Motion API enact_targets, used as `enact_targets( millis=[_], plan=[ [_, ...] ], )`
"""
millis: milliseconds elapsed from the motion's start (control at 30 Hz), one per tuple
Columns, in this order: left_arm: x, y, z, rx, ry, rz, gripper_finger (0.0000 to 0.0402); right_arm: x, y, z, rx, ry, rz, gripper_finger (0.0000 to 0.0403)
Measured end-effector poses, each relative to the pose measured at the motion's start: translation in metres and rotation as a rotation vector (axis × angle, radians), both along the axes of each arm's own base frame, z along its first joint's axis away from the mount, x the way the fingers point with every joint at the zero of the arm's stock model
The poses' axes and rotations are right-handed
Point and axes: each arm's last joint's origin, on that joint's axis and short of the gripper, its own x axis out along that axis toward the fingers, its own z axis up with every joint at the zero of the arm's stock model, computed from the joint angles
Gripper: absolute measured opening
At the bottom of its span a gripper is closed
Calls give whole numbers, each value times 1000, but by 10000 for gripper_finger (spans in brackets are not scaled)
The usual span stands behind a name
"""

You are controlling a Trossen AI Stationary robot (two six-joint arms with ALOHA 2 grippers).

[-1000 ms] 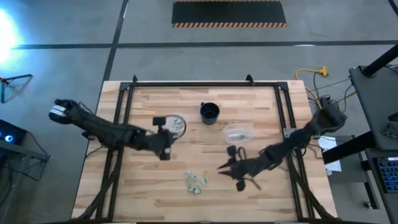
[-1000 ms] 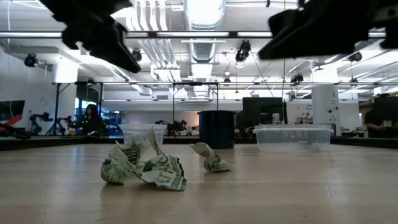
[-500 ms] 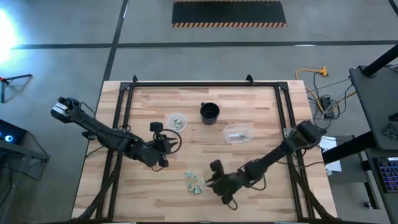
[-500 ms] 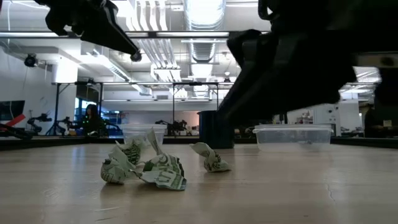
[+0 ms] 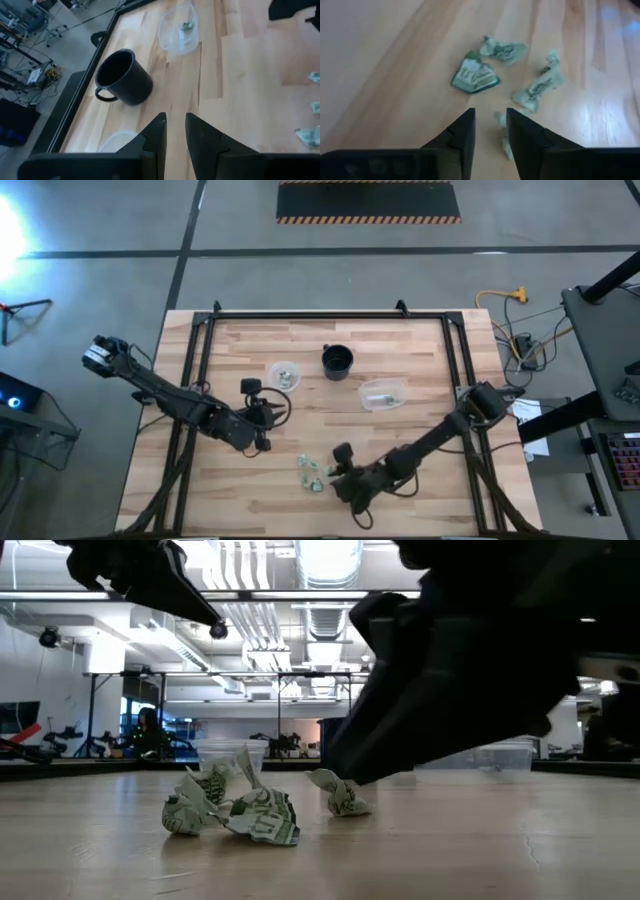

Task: Pick and place items into bin
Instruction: Put the stevia packet into the right transparent bin

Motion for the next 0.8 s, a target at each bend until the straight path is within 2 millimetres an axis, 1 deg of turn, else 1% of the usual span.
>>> enact_targets(
  millis=[167, 333, 500, 800],
  plan=[
    [0, -2, 0, -4, -7, -7, 54, -1, -2, 2, 18, -4, -21, 138],
    [1, -2, -1, -3, -7, -5, 54, -1, -1, 1, 20, -3, -20, 160],
    [2, -3, -3, 2, 1, -5, 54, 0, -4, 1, 20, -3, -29, 168],
    [3, -3, -5, 5, 7, -5, 54, 5, -12, -4, 20, 0, -50, 169]
  ],
)
